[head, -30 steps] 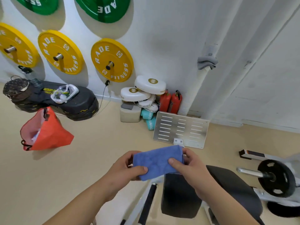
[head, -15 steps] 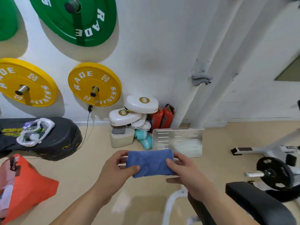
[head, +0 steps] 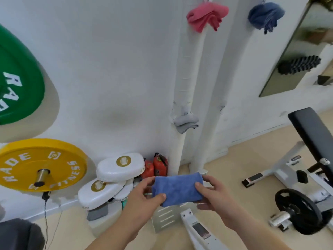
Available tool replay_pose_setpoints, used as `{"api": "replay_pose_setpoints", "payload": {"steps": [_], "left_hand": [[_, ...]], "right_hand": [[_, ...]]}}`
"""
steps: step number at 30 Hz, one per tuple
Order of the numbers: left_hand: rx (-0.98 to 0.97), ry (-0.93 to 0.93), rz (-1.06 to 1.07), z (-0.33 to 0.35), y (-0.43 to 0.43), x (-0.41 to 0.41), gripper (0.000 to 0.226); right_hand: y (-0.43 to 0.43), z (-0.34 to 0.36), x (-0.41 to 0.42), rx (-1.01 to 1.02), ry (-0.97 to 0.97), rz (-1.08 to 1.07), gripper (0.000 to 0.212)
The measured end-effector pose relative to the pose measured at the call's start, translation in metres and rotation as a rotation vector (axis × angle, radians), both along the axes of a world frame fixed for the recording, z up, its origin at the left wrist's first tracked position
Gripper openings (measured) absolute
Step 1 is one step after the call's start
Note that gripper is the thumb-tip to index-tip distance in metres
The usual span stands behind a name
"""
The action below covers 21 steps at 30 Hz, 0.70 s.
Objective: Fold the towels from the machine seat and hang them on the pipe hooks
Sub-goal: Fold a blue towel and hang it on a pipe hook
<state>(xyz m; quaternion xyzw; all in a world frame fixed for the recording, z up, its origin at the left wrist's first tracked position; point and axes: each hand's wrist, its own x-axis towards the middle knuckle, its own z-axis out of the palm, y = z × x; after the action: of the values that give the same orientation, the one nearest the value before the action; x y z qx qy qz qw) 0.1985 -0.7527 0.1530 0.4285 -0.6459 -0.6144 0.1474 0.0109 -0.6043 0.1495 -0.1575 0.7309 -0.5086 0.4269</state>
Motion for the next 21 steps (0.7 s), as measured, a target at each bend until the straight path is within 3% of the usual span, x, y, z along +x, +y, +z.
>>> {"api": "replay_pose_setpoints", "payload": {"steps": [11, 21], "left_hand": [[-0.099, 0.097, -0.333, 0.014, -0.149, -0.261, 0.042], [-0.135, 0.052, -0.468, 0.037, -0.174, -0.473, 0.040]], "right_hand": [[-0.114, 0.029, -0.216, 0.055, 0.135, -0.366, 0.028], [-0.134, 0.045, -0.394, 0.076, 0.211, -0.561, 0.037]]}}
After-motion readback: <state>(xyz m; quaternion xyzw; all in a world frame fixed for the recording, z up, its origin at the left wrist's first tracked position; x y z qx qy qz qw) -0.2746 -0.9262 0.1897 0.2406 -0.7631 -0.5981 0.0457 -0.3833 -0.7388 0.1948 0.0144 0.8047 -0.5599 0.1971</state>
